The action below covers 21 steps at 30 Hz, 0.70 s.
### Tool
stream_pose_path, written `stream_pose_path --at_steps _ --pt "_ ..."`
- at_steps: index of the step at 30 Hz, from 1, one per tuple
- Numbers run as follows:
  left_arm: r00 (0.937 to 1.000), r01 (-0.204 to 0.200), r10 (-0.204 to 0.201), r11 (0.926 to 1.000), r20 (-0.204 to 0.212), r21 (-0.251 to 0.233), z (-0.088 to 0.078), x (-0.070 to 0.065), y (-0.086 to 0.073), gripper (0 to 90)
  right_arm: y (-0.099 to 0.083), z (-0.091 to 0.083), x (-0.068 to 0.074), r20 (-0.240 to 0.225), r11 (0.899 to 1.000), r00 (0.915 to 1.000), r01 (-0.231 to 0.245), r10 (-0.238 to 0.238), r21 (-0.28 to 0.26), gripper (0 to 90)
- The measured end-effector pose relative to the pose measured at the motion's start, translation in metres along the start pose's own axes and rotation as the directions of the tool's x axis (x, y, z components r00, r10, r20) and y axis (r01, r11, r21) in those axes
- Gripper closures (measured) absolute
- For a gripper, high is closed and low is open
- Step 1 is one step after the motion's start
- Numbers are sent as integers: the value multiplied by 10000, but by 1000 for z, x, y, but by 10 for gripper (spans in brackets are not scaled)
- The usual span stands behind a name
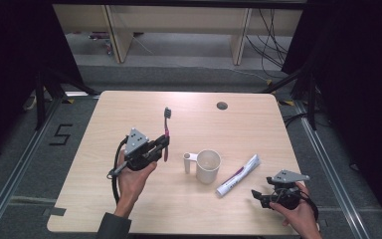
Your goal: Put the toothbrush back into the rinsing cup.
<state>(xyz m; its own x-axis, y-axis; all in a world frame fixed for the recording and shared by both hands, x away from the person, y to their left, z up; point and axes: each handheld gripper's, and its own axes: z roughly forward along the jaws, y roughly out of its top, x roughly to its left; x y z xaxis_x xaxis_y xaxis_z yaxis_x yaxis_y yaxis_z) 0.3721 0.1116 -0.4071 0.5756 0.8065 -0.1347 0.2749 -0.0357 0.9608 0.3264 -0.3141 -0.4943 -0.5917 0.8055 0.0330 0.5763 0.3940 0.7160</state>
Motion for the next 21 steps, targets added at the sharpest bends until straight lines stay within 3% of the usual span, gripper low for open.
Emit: stream_pose_path --at_steps 2,4,14,21 --pt "9999 -107 107 9999 51 -54 3 -4 1 830 0 0 1 -86 9997 9997 -215 216 143 227" --pt "9997 -22 23 10000 236 -36 8 -6 1 830 0 0 0 -26 10000 10000 17 -17 1 227" --pt "9995 -24 38 9990 300 -436 17 -11 8 830 0 0 1 -113 9999 9998 -149 150 82 227" --pt "9985 -17 41 9990 540 -435 26 -16 9 830 0 0 1 -54 10000 10000 -79 79 52 227"
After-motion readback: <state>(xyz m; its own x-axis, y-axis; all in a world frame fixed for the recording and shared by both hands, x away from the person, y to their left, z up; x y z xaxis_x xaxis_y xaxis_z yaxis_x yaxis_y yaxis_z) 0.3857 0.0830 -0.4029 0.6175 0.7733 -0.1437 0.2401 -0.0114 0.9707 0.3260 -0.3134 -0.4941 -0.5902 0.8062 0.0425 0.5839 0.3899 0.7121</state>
